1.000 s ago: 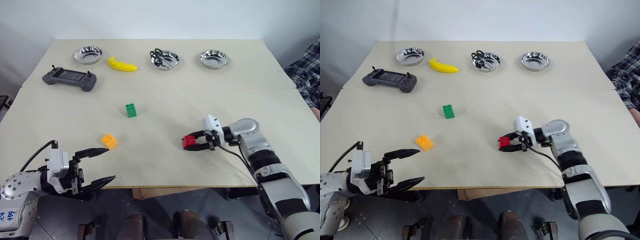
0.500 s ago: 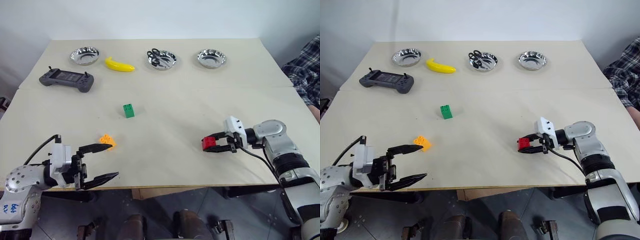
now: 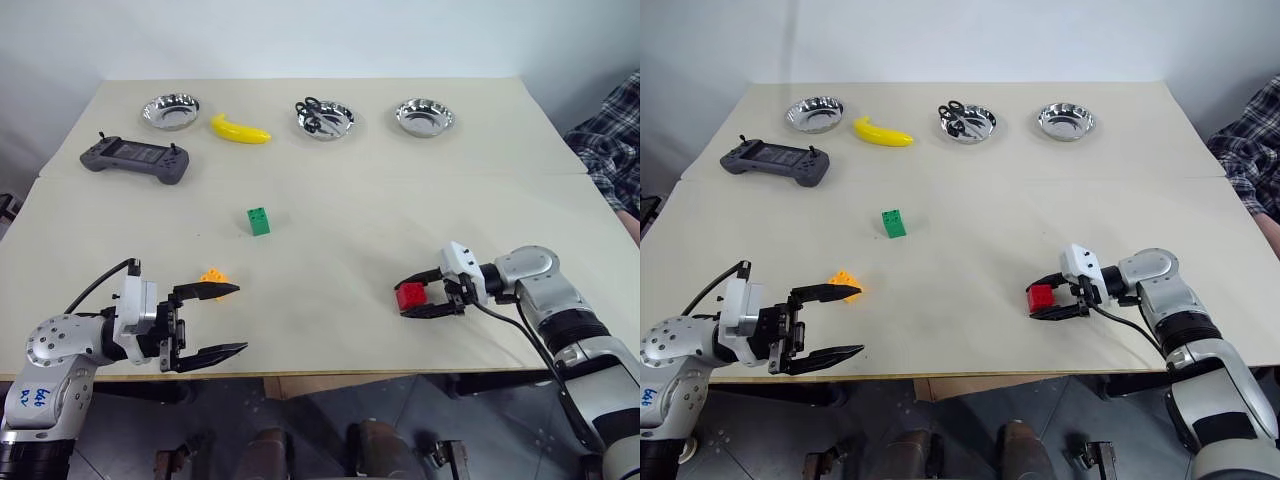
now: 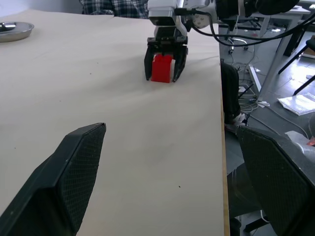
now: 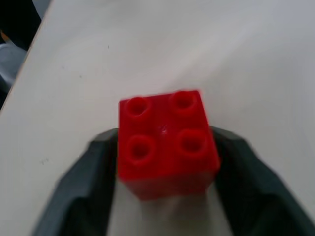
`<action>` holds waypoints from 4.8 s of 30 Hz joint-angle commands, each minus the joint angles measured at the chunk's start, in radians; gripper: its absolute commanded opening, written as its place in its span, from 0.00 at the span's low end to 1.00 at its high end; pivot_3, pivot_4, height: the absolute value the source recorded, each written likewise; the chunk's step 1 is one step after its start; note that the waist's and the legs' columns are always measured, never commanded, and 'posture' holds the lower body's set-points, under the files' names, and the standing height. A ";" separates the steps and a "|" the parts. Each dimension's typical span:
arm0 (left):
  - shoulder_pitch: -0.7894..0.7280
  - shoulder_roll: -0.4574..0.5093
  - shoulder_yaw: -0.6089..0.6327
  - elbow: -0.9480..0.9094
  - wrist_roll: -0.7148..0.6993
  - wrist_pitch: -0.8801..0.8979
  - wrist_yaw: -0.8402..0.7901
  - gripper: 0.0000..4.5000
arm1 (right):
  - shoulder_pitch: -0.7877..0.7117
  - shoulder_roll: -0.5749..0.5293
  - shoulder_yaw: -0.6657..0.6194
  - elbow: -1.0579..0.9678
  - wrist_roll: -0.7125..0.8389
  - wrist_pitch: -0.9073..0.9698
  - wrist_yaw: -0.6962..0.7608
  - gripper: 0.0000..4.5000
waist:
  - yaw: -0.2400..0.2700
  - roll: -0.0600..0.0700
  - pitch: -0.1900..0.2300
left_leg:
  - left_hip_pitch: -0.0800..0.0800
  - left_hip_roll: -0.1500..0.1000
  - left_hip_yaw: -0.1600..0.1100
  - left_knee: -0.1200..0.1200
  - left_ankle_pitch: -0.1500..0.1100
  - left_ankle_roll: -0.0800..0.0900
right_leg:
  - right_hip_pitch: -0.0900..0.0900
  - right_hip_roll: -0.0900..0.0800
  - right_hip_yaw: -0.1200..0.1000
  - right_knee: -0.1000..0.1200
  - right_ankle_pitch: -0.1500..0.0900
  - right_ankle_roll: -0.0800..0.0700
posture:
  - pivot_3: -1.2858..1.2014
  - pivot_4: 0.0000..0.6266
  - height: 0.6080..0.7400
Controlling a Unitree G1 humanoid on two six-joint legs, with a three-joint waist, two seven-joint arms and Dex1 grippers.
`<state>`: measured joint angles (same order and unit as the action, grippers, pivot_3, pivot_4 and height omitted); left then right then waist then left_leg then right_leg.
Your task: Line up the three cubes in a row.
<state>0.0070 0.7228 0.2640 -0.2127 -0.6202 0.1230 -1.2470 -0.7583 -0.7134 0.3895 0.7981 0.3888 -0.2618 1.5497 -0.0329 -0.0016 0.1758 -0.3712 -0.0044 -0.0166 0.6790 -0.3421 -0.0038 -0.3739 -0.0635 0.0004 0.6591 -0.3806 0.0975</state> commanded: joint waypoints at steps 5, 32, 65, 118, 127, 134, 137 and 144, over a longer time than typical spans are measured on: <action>0.011 -0.002 0.022 0.006 0.003 -0.022 0.012 1.00 | 0.008 -0.036 -0.113 -0.115 0.071 -0.003 0.065 0.99 | 0.003 0.000 0.000 | 0.000 0.000 0.000 0.000 0.000 0.000 | 0.000 0.000 0.000 0.000 0.000 0.000 | 0.52 0.24 1.00; 0.175 -0.189 0.212 -0.050 0.049 -0.038 0.457 1.00 | 0.739 -0.046 -0.818 -0.816 0.205 0.287 -0.493 0.99 | 0.021 0.000 0.000 | 0.002 0.000 -0.001 -0.002 -0.002 0.003 | 0.006 0.000 0.000 -0.006 0.000 0.001 | 0.52 0.24 1.00; -0.719 -0.676 -0.222 0.190 0.473 0.846 1.418 1.00 | 0.601 -0.090 -0.687 -0.968 0.281 0.566 -0.338 0.99 | 0.060 -0.005 0.003 | -0.004 -0.002 0.000 0.004 -0.001 0.001 | -0.001 0.002 0.002 0.000 0.002 0.004 | 0.52 0.24 1.00; -0.633 -0.280 -0.606 0.306 0.453 0.058 0.135 0.34 | 1.121 -0.153 -1.096 -1.150 0.301 0.479 -0.185 1.00 | 0.053 -0.005 0.003 | 0.002 -0.002 0.002 0.003 0.000 0.002 | 0.006 0.003 0.004 -0.002 0.002 0.004 | 0.52 0.24 1.00; -0.715 -0.441 -0.673 0.497 0.572 -0.002 0.226 0.34 | 1.114 -0.119 -1.048 -1.229 0.330 0.519 -0.271 1.00 | 0.059 -0.005 0.003 | 0.001 -0.002 0.001 0.004 0.001 0.002 | 0.005 0.003 0.003 -0.001 0.002 0.005 | 0.52 0.24 1.00; -0.747 -0.470 -0.696 0.542 0.607 0.010 0.200 0.34 | 1.117 -0.120 -1.043 -1.246 0.342 0.534 -0.292 1.00 | 0.058 -0.005 0.003 | 0.001 -0.002 0.001 0.004 0.001 0.002 | 0.005 0.003 0.003 -0.001 0.002 0.005 | 0.52 0.24 1.00; -0.741 -0.469 -0.692 0.514 0.606 0.052 0.196 0.34 | 1.124 -0.119 -1.045 -1.252 0.346 0.536 -0.296 1.00 | 0.059 -0.005 0.003 | 0.001 -0.002 0.001 0.004 0.001 0.002 | 0.005 0.003 0.003 -0.001 0.002 0.005 | 0.52 0.24 1.00; -0.700 -0.429 -0.689 0.407 0.580 0.144 0.145 0.34 | 1.120 -0.120 -1.038 -1.242 0.344 0.536 -0.296 1.00 | 0.058 -0.005 0.003 | 0.001 -0.002 0.001 0.004 0.001 0.002 | 0.005 0.003 0.003 0.000 0.002 0.005 | 0.52 0.24 1.00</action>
<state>-0.6984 0.2940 -0.4278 0.2374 -0.0254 0.2532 -1.0910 0.3644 -0.8363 -0.6381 -0.4285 0.7153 0.2806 1.2537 0.0249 -0.0066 0.1791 -0.3701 -0.0063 -0.0157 0.6832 -0.3413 -0.0019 -0.3689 -0.0611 0.0038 0.6586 -0.3781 0.1022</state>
